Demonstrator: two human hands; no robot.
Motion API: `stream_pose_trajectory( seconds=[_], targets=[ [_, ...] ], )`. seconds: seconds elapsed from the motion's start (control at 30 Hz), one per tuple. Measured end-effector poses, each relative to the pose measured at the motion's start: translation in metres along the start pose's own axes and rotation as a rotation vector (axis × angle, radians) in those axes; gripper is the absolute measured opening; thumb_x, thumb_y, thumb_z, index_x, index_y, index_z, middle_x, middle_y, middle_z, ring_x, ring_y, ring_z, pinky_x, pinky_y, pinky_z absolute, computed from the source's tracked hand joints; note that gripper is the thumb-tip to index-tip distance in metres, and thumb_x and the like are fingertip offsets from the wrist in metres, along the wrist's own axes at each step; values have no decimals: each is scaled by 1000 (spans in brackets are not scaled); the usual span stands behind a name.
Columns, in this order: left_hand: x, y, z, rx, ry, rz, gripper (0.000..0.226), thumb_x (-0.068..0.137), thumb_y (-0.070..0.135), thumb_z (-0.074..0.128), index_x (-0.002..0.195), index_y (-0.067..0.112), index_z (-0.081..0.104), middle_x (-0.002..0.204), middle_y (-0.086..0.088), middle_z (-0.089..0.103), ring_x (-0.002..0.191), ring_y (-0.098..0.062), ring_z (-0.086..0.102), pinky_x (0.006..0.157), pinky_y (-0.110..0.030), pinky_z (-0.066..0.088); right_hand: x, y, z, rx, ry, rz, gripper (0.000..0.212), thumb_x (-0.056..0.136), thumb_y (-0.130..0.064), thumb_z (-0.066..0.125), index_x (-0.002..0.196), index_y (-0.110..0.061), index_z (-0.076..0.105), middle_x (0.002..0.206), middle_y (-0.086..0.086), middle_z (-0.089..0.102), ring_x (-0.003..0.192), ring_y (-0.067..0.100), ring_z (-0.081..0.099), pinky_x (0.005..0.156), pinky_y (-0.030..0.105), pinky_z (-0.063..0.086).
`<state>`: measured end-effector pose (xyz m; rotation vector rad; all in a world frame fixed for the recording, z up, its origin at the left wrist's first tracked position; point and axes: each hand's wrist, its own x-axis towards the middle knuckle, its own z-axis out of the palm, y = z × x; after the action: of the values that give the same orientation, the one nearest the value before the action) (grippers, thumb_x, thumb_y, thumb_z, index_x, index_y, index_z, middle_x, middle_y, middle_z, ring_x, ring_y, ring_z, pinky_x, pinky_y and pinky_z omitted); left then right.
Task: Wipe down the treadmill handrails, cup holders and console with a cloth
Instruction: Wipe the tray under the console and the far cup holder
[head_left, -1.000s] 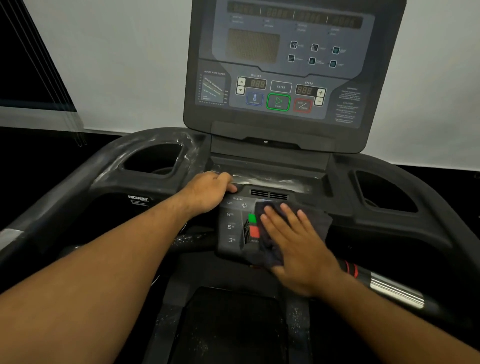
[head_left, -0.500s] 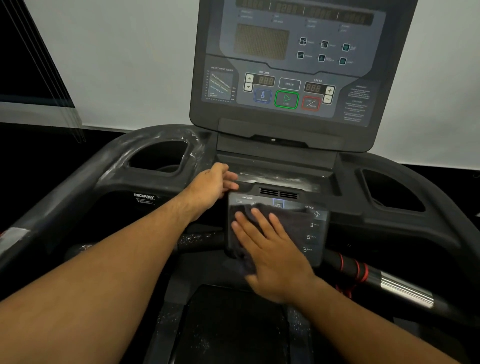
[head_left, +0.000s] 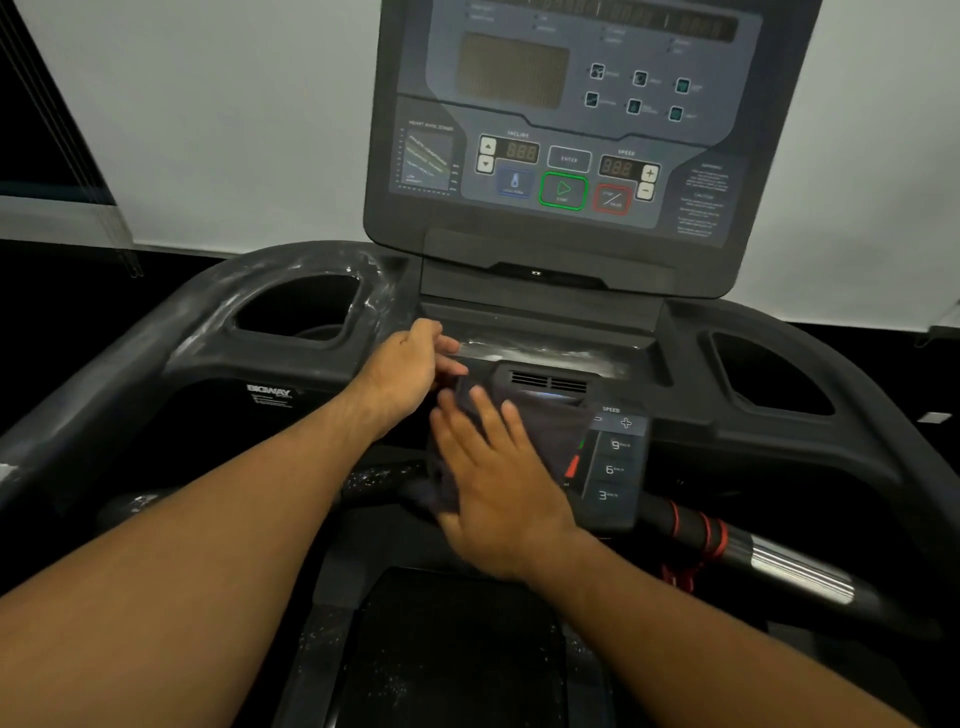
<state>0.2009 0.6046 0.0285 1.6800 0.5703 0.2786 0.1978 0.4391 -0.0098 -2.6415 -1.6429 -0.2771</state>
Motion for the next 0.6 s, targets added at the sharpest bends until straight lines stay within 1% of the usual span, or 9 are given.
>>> stream_pose_trajectory(
  seconds=[0.07, 0.1, 0.17, 0.23, 0.33, 0.4, 0.43, 0.5, 0.6],
  targets=[
    [1, 0, 0, 37, 1, 7, 51, 88, 49, 30, 94, 20, 71, 83, 2, 77, 100, -19, 66, 103, -46, 44, -25, 20, 4, -12, -46, -126, 78, 83, -50, 39, 150, -12, 27, 159, 5, 20, 148, 29, 9, 118, 48, 9],
    [1, 0, -1, 47, 4, 7, 53, 84, 52, 30, 92, 21, 72, 82, 3, 77, 100, -19, 67, 103, -47, 44, -34, 35, 4, -20, -56, -160, 79, 82, -51, 39, 151, -14, 26, 159, 3, 20, 148, 28, 9, 117, 47, 8],
    [1, 0, -2, 60, 1, 10, 54, 79, 55, 31, 89, 22, 72, 81, 4, 77, 99, -18, 67, 103, -47, 43, -38, 62, 1, -26, -47, -144, 77, 84, -53, 37, 151, -18, 25, 160, -2, 18, 148, 25, 8, 115, 48, 9],
    [0, 0, -2, 62, 4, 12, 53, 80, 54, 31, 89, 23, 73, 81, 5, 77, 100, -18, 67, 103, -47, 43, -23, 73, -7, 3, -39, -21, 76, 88, -58, 29, 153, -20, 21, 161, -5, 12, 149, 22, 1, 118, 49, 8],
    [-2, 1, -2, 65, 1, -1, 54, 80, 54, 30, 92, 23, 73, 82, 5, 77, 102, -17, 66, 104, -45, 43, 16, 50, -12, 36, 14, 230, 78, 92, -64, 16, 154, -19, 7, 162, -4, -1, 148, 21, -11, 118, 47, -8],
    [-3, 2, -1, 80, 10, 3, 55, 80, 54, 29, 92, 23, 73, 82, 5, 77, 102, -17, 66, 104, -45, 43, 32, 24, -9, 80, 60, 328, 77, 93, -61, 19, 154, -14, 7, 162, 0, 0, 147, 25, -12, 118, 47, -10],
    [-3, 2, -1, 82, 18, 6, 55, 80, 54, 29, 92, 23, 73, 82, 5, 77, 102, -17, 66, 104, -46, 43, 35, 12, -8, 96, 66, 334, 77, 94, -59, 21, 153, -12, 8, 162, 2, 1, 147, 27, -12, 118, 48, -10],
    [-2, 2, 0, 75, 35, 15, 54, 81, 54, 30, 91, 23, 73, 82, 5, 77, 101, -18, 67, 103, -46, 44, 25, -4, -3, 83, 56, 257, 78, 92, -55, 27, 153, -9, 9, 162, 5, 3, 147, 29, -11, 118, 49, -6],
    [-2, 0, 2, 63, 47, 14, 53, 80, 52, 31, 89, 21, 73, 82, 3, 77, 98, -18, 67, 103, -47, 44, -15, 4, 5, 53, 7, 39, 81, 86, -52, 36, 153, -10, 16, 162, 5, 10, 148, 28, -3, 120, 47, 3]
  ],
)
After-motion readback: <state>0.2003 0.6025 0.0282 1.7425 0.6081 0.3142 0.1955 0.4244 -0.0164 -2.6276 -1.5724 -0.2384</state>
